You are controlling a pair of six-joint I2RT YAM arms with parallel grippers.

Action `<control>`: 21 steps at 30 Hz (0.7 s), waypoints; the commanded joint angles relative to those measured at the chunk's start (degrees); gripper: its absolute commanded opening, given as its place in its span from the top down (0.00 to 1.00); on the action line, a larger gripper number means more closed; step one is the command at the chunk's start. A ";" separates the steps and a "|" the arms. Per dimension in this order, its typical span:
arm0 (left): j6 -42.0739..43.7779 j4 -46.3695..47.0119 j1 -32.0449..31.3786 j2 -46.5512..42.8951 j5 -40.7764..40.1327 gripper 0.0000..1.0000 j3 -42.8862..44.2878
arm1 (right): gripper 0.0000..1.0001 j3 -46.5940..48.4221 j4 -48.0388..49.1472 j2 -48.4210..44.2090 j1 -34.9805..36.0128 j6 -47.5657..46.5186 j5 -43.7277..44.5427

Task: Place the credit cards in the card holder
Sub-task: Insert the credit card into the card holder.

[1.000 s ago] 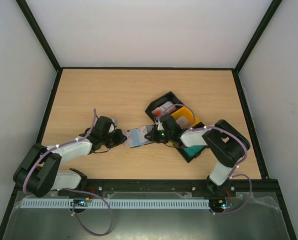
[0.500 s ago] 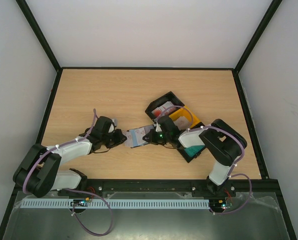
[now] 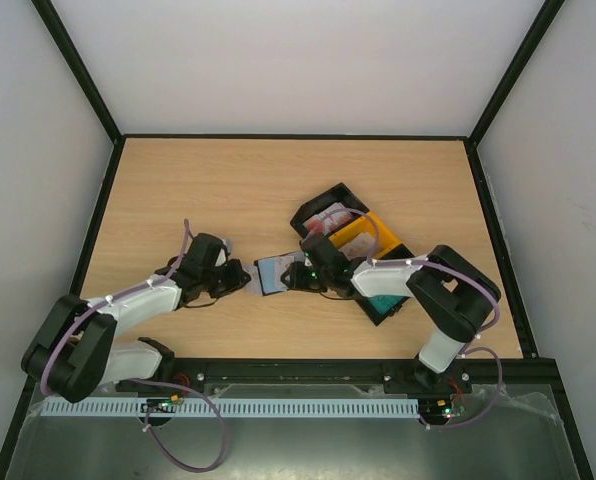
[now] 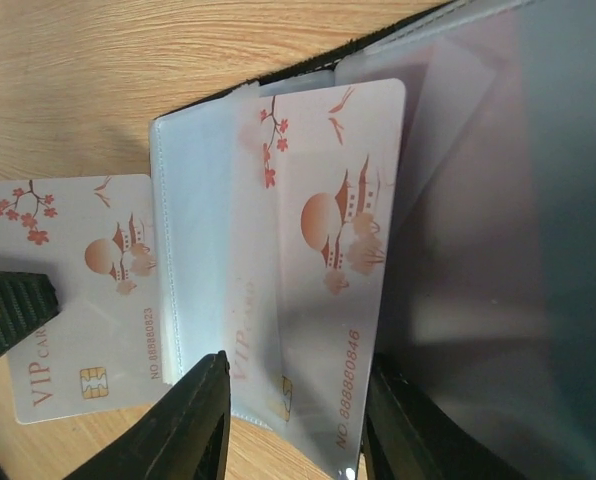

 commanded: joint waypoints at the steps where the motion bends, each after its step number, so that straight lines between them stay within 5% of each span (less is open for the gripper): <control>1: 0.76 -2.58 -0.11 -1.09 -0.93 0.98 0.42 | 0.63 3.08 -9.66 -0.17 1.56 -1.64 7.63; 15: 2.48 -1.83 -0.11 1.97 1.23 0.97 1.24 | 0.64 13.81 -19.98 7.61 3.14 -11.51 6.03; 21: 2.66 -2.56 -0.11 1.34 0.98 0.98 1.62 | 0.61 14.93 -22.68 5.01 3.13 -11.51 11.83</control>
